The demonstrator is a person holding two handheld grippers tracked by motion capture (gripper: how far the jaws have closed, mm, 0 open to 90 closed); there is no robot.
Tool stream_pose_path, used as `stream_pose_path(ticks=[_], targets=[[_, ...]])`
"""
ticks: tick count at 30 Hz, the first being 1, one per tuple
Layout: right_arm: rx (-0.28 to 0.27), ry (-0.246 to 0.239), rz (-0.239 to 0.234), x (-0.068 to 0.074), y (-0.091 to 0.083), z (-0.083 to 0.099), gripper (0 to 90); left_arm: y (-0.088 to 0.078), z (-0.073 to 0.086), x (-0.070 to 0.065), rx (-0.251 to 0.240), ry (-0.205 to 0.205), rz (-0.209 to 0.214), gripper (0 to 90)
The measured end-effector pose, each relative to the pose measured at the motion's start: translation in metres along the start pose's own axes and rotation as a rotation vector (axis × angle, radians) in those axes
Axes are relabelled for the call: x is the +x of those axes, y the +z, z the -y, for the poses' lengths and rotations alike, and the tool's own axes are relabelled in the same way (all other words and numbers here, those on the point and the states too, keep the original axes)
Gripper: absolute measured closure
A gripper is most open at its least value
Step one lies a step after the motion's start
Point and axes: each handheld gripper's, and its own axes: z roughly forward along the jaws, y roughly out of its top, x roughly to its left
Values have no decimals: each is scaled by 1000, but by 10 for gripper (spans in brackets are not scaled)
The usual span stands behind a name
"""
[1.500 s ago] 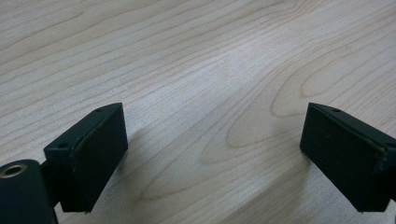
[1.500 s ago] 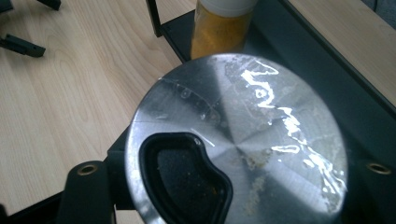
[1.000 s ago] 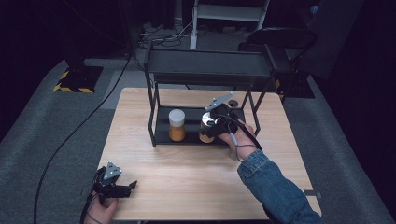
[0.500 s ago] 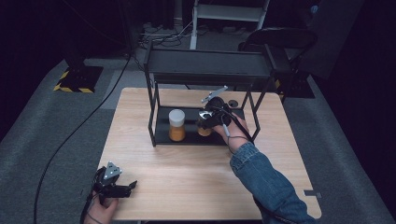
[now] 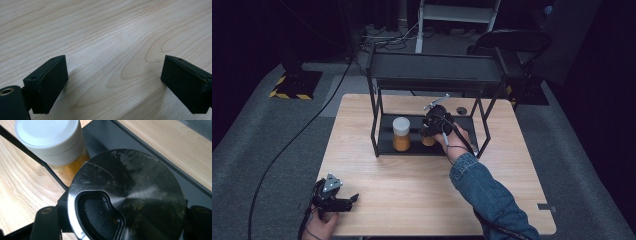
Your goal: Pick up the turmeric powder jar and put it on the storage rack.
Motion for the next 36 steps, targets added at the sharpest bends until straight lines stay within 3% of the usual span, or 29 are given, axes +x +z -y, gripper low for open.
stream_pose_path(ticks=[17,36], targets=[[46,37,8,2,35,4,311,0,0,0,0,0,0,75],[52,55,22,1,48,12,310,0,0,-1,-1,-5,-5,74]])
